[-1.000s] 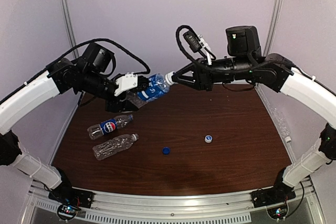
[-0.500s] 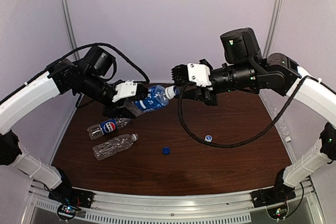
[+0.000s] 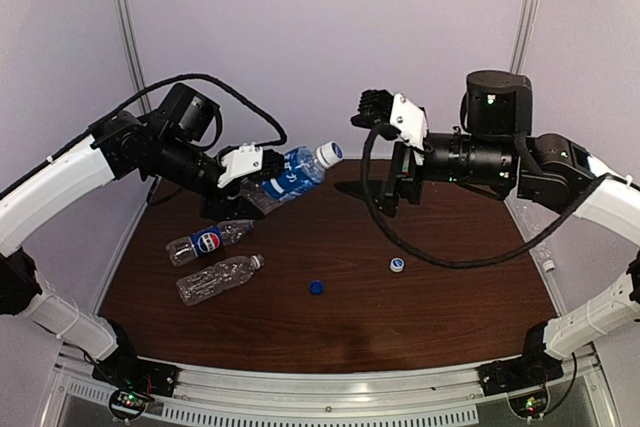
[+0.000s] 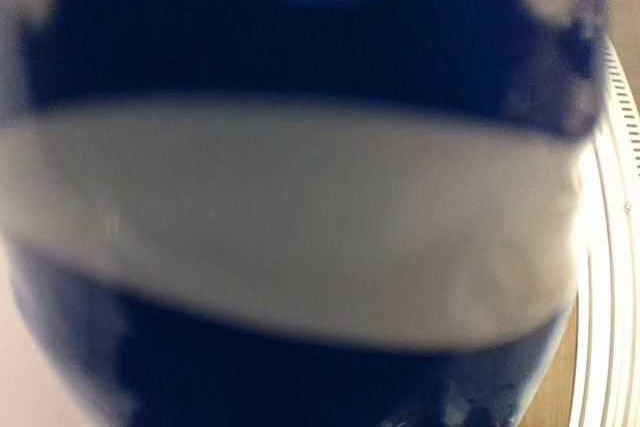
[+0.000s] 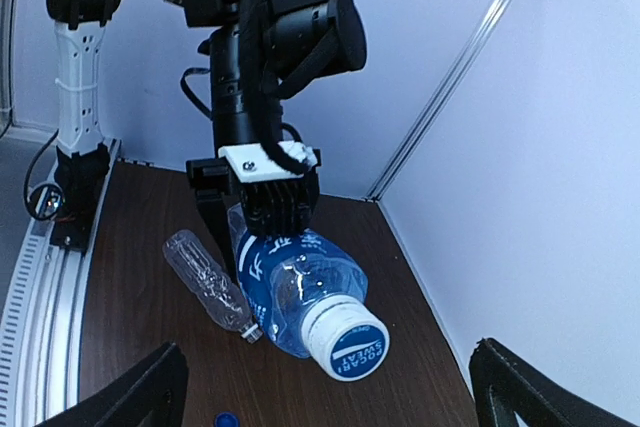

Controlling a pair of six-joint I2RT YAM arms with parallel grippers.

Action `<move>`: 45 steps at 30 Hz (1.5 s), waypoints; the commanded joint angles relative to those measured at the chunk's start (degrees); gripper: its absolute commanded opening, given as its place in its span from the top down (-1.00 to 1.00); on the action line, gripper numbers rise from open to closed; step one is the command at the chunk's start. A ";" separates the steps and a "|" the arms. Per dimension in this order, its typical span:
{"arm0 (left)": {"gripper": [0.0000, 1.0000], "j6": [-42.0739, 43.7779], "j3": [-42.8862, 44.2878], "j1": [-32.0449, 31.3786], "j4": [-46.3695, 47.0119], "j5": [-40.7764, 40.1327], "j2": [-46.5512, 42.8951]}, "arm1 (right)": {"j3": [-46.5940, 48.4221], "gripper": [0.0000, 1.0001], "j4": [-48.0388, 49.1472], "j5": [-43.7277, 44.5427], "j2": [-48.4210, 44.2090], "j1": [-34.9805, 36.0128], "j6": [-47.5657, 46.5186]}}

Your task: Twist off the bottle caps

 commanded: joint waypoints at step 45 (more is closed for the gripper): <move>0.18 -1.36 0.13 0.20 3.18 -0.69 -0.05 | 4.57 0.53 2.02 -2.04 6.35 -4.08 57.86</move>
